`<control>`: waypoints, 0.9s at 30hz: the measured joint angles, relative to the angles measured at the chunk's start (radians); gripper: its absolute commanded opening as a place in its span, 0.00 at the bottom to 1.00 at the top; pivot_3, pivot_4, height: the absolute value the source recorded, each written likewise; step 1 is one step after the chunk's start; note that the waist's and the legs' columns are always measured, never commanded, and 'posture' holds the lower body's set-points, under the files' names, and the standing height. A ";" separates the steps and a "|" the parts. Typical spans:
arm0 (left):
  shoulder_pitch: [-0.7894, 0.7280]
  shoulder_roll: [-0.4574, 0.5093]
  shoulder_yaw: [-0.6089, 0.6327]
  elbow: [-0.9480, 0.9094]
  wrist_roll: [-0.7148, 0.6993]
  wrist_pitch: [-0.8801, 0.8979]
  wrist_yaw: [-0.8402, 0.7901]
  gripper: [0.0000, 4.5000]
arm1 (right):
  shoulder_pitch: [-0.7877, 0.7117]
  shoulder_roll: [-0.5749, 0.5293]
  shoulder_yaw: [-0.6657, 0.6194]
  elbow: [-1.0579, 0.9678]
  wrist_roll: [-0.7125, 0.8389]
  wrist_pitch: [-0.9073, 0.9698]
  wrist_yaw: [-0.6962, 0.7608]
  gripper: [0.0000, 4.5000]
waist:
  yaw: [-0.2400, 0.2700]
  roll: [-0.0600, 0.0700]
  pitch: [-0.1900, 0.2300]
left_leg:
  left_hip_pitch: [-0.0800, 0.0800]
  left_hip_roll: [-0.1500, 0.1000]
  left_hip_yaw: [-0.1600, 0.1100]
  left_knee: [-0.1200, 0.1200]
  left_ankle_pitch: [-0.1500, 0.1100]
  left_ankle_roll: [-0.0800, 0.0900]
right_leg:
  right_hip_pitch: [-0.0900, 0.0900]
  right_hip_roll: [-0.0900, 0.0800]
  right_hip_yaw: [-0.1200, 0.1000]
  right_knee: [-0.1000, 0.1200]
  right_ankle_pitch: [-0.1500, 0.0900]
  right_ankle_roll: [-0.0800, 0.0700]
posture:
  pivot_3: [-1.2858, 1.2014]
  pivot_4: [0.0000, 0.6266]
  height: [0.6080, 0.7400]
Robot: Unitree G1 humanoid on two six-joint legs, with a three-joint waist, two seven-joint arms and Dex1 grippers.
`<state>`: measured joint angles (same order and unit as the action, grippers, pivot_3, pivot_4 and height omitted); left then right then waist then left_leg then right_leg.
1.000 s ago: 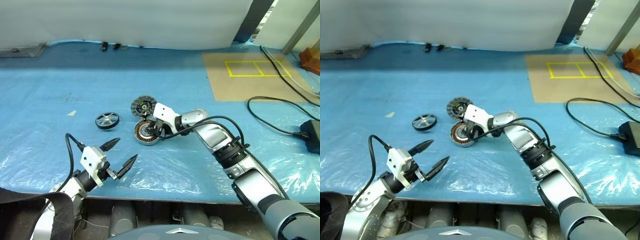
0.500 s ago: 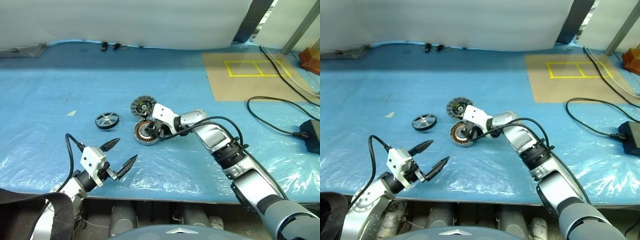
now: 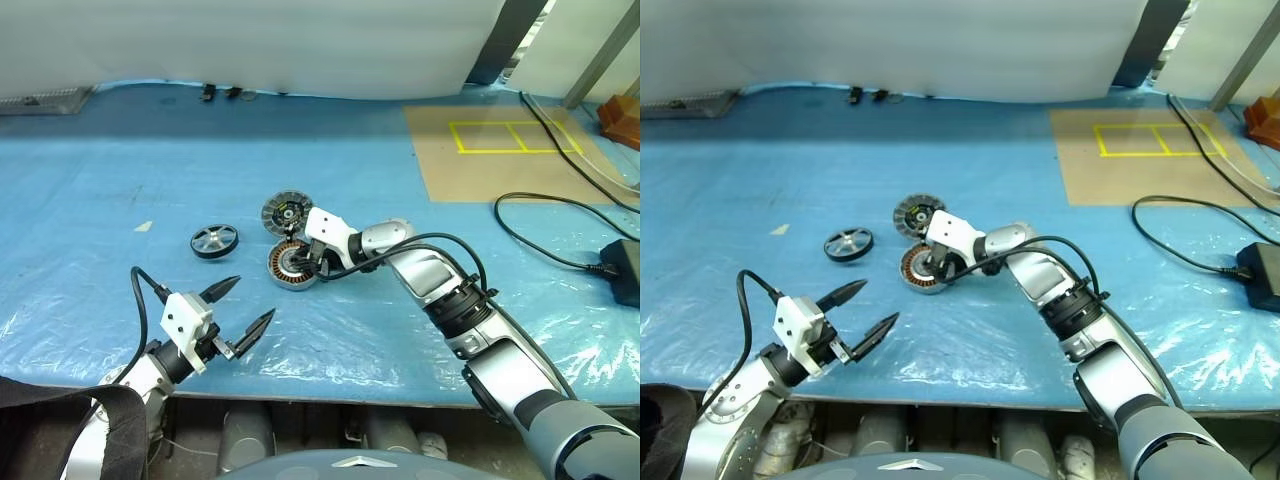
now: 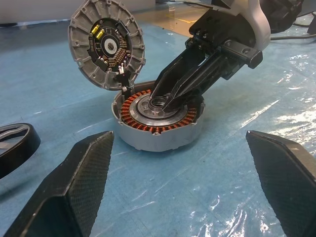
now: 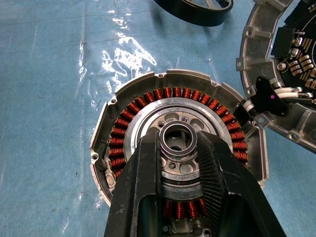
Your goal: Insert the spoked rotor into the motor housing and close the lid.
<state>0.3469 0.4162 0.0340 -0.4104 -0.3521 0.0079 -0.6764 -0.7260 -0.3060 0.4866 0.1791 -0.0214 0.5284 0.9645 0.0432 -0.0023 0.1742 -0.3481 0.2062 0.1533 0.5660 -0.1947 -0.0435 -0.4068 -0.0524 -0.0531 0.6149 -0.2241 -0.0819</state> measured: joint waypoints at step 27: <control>-0.016 0.000 0.000 0.002 0.000 0.000 -0.006 1.00 | 0.006 0.028 -0.042 0.000 0.014 0.012 -0.009 0.80 | -0.001 0.000 0.000 | 0.000 0.000 0.000 0.000 0.000 0.000 | 0.000 0.000 0.000 0.001 0.000 0.000 | 0.52 0.24 1.00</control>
<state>0.3304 0.4163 0.0337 -0.4086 -0.3523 0.0081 -0.6828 -0.7196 -0.2779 0.4450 0.1794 -0.0070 0.5399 0.9552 0.0419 -0.0023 0.1742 -0.3482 0.2064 0.1533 0.5662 -0.1949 -0.0434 -0.4072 -0.0523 -0.0530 0.6155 -0.2241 -0.0819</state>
